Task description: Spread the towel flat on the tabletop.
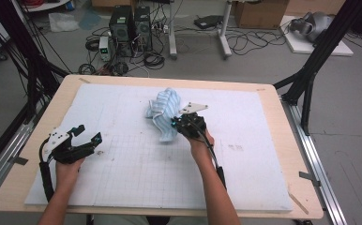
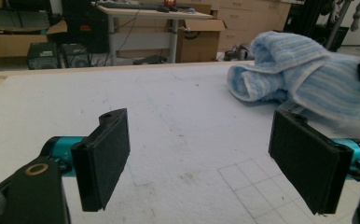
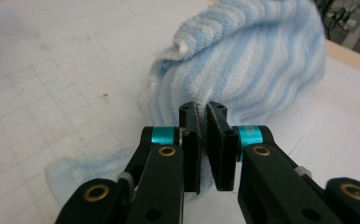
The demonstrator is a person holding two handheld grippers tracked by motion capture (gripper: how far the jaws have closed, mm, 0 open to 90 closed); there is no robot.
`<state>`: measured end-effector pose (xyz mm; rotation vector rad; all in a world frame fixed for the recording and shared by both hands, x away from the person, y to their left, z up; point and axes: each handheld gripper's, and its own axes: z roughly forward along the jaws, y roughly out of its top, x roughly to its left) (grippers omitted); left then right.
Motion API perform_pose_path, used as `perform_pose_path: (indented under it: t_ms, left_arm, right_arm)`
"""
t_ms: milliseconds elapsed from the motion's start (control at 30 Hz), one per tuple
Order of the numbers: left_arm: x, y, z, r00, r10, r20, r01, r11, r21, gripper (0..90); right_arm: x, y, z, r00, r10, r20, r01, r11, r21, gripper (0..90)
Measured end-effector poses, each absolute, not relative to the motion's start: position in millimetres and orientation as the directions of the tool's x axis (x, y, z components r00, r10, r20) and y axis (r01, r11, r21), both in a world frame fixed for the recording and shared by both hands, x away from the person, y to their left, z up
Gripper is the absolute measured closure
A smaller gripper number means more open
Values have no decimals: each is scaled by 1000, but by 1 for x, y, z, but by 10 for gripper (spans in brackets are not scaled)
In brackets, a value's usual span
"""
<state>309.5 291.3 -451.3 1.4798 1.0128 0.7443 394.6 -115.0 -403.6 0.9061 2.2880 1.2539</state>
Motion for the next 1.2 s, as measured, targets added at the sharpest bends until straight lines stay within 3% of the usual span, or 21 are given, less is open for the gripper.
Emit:
perform_pose_path:
  t_ms: [500,700,1200]
  left_arm:
    - [310,291,-451,425,901,-89,189,7,982,209]
    - [310,291,-451,426,901,-85,191,2,982,209]
    - [310,291,-451,426,901,-85,192,2,981,209]
  right_arm:
    - [357,-161,-377,-750,657,78,286,215,934,845]
    - [344,-169,-369,-799,590,119,263,164,951,840]
    - [342,-217,-376,-597,797,91,345,152,926,823]
